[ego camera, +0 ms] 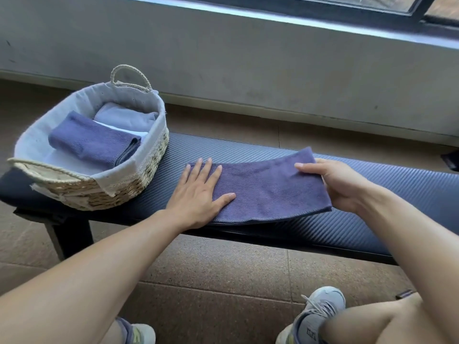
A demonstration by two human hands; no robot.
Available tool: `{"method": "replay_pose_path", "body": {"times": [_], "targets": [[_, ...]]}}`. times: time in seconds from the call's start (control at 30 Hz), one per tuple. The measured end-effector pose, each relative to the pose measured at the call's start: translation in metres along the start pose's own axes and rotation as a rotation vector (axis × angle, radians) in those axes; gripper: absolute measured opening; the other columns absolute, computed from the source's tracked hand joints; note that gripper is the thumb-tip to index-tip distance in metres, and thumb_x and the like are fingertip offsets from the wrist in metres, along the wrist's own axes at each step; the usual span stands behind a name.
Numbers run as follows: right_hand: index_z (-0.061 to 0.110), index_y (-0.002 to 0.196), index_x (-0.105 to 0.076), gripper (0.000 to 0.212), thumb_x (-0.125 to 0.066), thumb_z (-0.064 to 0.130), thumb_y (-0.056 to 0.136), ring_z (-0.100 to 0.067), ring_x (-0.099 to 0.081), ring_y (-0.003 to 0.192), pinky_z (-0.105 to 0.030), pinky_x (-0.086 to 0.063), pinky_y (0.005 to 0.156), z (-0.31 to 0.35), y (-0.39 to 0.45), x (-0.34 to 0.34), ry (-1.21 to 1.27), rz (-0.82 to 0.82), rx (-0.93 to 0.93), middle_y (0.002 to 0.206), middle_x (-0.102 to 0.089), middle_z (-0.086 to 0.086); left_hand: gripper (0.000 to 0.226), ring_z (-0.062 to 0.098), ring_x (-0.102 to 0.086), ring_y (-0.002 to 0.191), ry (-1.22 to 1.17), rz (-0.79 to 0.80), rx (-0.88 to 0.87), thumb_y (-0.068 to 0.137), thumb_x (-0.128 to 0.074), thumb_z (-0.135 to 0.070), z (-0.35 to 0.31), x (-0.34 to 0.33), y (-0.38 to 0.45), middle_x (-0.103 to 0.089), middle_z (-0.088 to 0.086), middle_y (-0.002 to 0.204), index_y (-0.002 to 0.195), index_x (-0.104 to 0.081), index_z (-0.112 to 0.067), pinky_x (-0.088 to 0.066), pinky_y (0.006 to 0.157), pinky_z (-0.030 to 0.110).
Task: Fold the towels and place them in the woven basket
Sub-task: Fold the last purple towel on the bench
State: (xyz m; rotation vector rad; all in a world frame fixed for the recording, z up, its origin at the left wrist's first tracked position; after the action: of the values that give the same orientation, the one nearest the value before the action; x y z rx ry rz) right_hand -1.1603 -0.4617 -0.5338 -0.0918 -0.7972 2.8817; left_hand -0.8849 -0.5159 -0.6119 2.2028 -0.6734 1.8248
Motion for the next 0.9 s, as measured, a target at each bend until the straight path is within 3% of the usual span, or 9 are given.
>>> {"method": "replay_pose_path", "body": {"times": [0.13, 0.3, 0.37, 0.43, 0.5, 0.57, 0.7, 0.83, 0.9], "targets": [[0.006, 0.125, -0.061, 0.032, -0.065, 0.008, 0.093, -0.021, -0.073, 0.082, -0.027, -0.06, 0.065, 0.015, -0.007, -0.005, 0.042, 0.004, 0.115, 0.106, -0.072, -0.013, 0.091, 0.018, 0.022, 0.154, -0.069, -0.005, 0.019, 0.091, -0.021, -0.08, -0.008, -0.001, -0.001, 0.011, 0.002, 0.17, 0.162, 0.0, -0.027, 0.013, 0.125, 0.042], [0.008, 0.126, -0.061, 0.039, -0.066, 0.001, 0.088, -0.023, -0.07, 0.086, -0.031, -0.058, 0.071, 0.029, -0.01, -0.011, -0.076, -0.032, 0.195, 0.102, -0.071, -0.013, 0.096, 0.018, 0.018, 0.155, -0.347, 0.067, -0.008, 0.09, -0.057, -0.064, -0.028, 0.001, -0.006, 0.007, 0.001, 0.17, 0.162, -0.006, -0.026, 0.01, 0.125, 0.043], [0.011, 0.123, -0.063, 0.038, -0.068, 0.002, 0.086, -0.024, -0.069, 0.087, -0.035, -0.056, 0.078, 0.036, -0.009, -0.019, -0.109, -0.043, 0.213, 0.1, -0.072, -0.013, 0.083, 0.016, 0.002, 0.156, -0.49, -0.016, -0.027, 0.094, -0.064, -0.048, -0.029, 0.01, -0.009, -0.01, -0.001, 0.169, 0.16, -0.019, -0.025, -0.002, 0.127, 0.041], [0.014, 0.116, -0.066, 0.034, -0.07, 0.004, 0.085, -0.024, -0.067, 0.084, -0.037, -0.053, 0.079, 0.038, -0.007, -0.032, -0.171, -0.069, 0.216, 0.094, -0.072, -0.011, 0.064, 0.016, -0.03, 0.147, -0.618, -0.175, 0.014, 0.094, -0.067, -0.034, -0.019, 0.023, -0.011, -0.041, -0.003, 0.157, 0.151, -0.041, -0.024, -0.024, 0.123, 0.038], [0.018, 0.11, -0.066, 0.03, -0.07, 0.004, 0.083, -0.022, -0.061, 0.08, -0.033, -0.049, 0.069, 0.036, -0.004, -0.052, -0.251, -0.085, 0.211, 0.088, -0.068, -0.007, 0.041, 0.012, -0.06, 0.12, -0.772, -0.25, 0.108, 0.092, -0.07, -0.024, -0.003, 0.033, -0.01, -0.065, -0.007, 0.13, 0.132, -0.061, -0.026, -0.046, 0.11, 0.039], [0.021, 0.107, -0.063, 0.031, -0.068, 0.004, 0.083, -0.019, -0.056, 0.076, -0.027, -0.044, 0.059, 0.031, 0.0, -0.073, -0.309, -0.082, 0.212, 0.086, -0.064, -0.005, 0.024, 0.011, -0.071, 0.096, -0.909, -0.238, 0.167, 0.091, -0.071, -0.017, 0.011, 0.039, -0.01, -0.074, -0.011, 0.106, 0.111, -0.07, -0.029, -0.056, 0.096, 0.042], [0.022, 0.107, -0.06, 0.031, -0.067, 0.003, 0.083, -0.02, -0.052, 0.069, -0.031, -0.042, 0.056, 0.028, 0.007, -0.098, -0.339, -0.111, 0.239, 0.081, -0.06, -0.006, 0.022, 0.0, -0.068, 0.094, -0.765, -0.151, 0.08, 0.092, -0.071, -0.018, 0.02, 0.042, -0.017, -0.073, -0.017, 0.103, 0.11, -0.073, -0.03, -0.054, 0.097, 0.034], [0.018, 0.111, -0.059, 0.031, -0.066, 0.002, 0.085, -0.012, -0.044, 0.046, -0.024, -0.035, 0.043, 0.021, 0.009, -0.107, -0.37, -0.105, 0.255, 0.068, -0.052, -0.002, 0.037, 0.008, -0.057, 0.119, -0.437, -0.114, -0.075, 0.09, -0.072, -0.03, 0.008, 0.04, -0.026, -0.067, -0.011, 0.125, 0.126, -0.066, -0.032, -0.042, 0.108, 0.03], [0.019, 0.111, -0.059, 0.031, -0.067, 0.004, 0.085, -0.01, -0.043, 0.041, -0.026, -0.037, 0.042, 0.015, 0.01, -0.113, -0.419, -0.086, 0.27, 0.064, -0.051, 0.001, 0.042, 0.009, -0.058, 0.116, -0.402, -0.139, -0.059, 0.09, -0.071, -0.028, 0.008, 0.043, -0.022, -0.067, -0.011, 0.122, 0.13, -0.062, -0.033, -0.042, 0.104, 0.028]]}}
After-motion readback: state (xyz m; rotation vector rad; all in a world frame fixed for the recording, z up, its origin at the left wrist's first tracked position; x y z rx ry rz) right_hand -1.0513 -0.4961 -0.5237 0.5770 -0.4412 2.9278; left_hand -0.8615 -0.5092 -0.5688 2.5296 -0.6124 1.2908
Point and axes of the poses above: each hand's wrist, its own y-axis towards the middle knuckle, its own x-axis out of the back of the hand, z = x × y, the point moved 3 cm from there along y, towards the middle knuckle
